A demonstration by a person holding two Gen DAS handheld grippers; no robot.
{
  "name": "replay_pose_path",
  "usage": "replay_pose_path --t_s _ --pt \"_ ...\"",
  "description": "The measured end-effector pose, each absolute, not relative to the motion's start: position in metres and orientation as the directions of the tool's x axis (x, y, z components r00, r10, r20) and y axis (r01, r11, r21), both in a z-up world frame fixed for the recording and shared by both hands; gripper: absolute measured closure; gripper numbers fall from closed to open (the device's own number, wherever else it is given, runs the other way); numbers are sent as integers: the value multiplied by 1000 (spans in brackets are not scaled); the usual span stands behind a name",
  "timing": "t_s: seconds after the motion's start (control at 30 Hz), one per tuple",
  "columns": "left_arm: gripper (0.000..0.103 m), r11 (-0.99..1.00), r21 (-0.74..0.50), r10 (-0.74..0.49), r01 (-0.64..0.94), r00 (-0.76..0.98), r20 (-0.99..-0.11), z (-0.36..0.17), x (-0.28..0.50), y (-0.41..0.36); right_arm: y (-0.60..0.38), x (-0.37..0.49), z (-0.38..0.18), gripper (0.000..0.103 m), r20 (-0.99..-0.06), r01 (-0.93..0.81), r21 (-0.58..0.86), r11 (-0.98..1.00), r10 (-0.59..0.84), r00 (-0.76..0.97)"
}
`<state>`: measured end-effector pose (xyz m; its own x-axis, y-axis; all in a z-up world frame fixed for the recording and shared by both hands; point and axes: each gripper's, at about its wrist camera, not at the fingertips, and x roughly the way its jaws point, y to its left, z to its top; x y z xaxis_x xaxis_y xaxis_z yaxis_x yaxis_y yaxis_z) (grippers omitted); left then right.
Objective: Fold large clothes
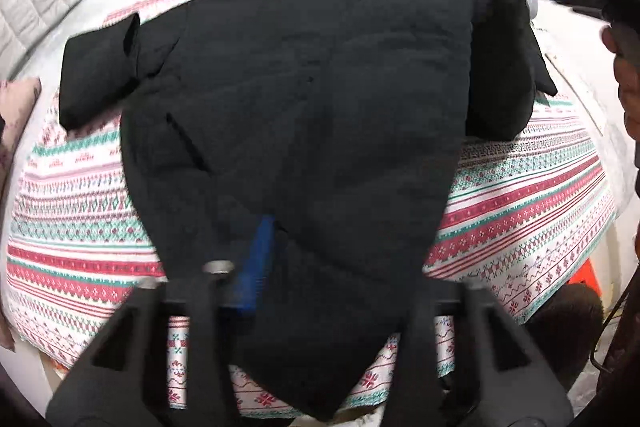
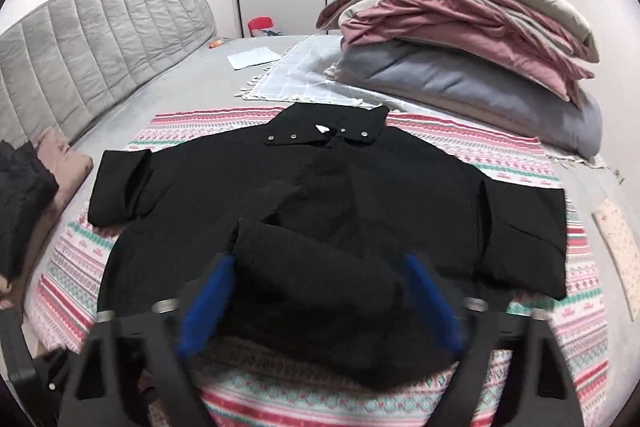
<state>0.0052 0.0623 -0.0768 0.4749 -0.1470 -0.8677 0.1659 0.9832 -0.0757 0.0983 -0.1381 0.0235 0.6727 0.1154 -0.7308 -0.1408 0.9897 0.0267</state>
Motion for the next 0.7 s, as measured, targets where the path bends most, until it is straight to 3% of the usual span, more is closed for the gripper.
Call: replay_pose_path --t_s 0.03,0.07,0.47,0.6,0.7 --pt "86 984 -90 -153 152 477 -866 -75 4 70 -142 103 19 78 -743 -155 61 986 149 653" --pt "89 984 -108 -163 139 487 -858 -70 2 79 -147 104 16 91 -756 -158 87 984 169 633" --pt "93 993 -91 -118 76 615 -780 3 -38 154 -239 -14 95 94 -593 -18 -51 999 -16 805" --pt "93 993 -100 -122 69 610 -783 6 -52 176 -289 -57 95 94 -592 61 -67 996 -89 801" --pt "93 977 -168 -214 133 551 -807 -5 -66 180 -326 -85 79 94 -633 78 -2 997 -62 772"
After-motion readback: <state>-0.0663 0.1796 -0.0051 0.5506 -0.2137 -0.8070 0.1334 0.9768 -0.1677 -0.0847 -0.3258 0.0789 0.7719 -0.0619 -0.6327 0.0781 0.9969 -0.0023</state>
